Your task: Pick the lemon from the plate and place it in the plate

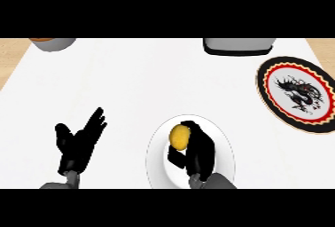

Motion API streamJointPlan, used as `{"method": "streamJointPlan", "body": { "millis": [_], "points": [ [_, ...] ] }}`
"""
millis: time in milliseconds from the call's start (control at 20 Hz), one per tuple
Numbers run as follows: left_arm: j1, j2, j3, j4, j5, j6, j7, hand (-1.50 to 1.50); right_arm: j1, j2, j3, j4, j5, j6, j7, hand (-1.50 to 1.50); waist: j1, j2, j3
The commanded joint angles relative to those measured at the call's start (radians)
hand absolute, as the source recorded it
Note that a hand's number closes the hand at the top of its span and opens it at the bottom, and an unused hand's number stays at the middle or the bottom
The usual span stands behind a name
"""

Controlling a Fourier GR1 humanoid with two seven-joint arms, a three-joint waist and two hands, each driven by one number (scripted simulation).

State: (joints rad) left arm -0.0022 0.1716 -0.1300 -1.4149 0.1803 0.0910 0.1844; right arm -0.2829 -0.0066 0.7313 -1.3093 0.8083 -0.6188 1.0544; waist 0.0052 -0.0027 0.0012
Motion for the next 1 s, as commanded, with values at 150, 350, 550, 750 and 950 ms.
{"method": "streamJointPlan", "body": {
  "millis": [150,350,550,750,950],
  "points": [
    [0.081,-0.011,-0.005,-0.045,-0.016,-0.016,-0.008,0.0,-0.065,0.006,0.009,0.101,0.003,-0.02,0.072,1.5,0.003,0.002,-0.001],
    [0.014,-0.007,0.022,-0.041,-0.001,-0.014,0.07,0.0,-0.012,0.006,0.012,0.041,0.201,-0.062,0.12,1.5,-0.006,0.0,-0.001],
    [0.01,0.003,0.031,-0.017,-0.014,-0.016,0.034,0.0,0.061,-0.161,0.159,-0.117,0.112,0.151,-0.114,1.5,-0.011,-0.002,-0.002],
    [0.017,-0.033,0.012,0.012,-0.033,0.007,0.015,0.0,0.057,-0.251,0.236,-0.267,0.177,0.121,-0.233,1.5,-0.016,-0.002,-0.002],
    [0.08,-0.009,0.016,-0.053,-0.017,-0.023,0.014,0.0,0.072,-0.367,0.143,-0.513,0.275,0.117,-0.177,1.5,-0.018,-0.006,-0.002]
  ]
}}
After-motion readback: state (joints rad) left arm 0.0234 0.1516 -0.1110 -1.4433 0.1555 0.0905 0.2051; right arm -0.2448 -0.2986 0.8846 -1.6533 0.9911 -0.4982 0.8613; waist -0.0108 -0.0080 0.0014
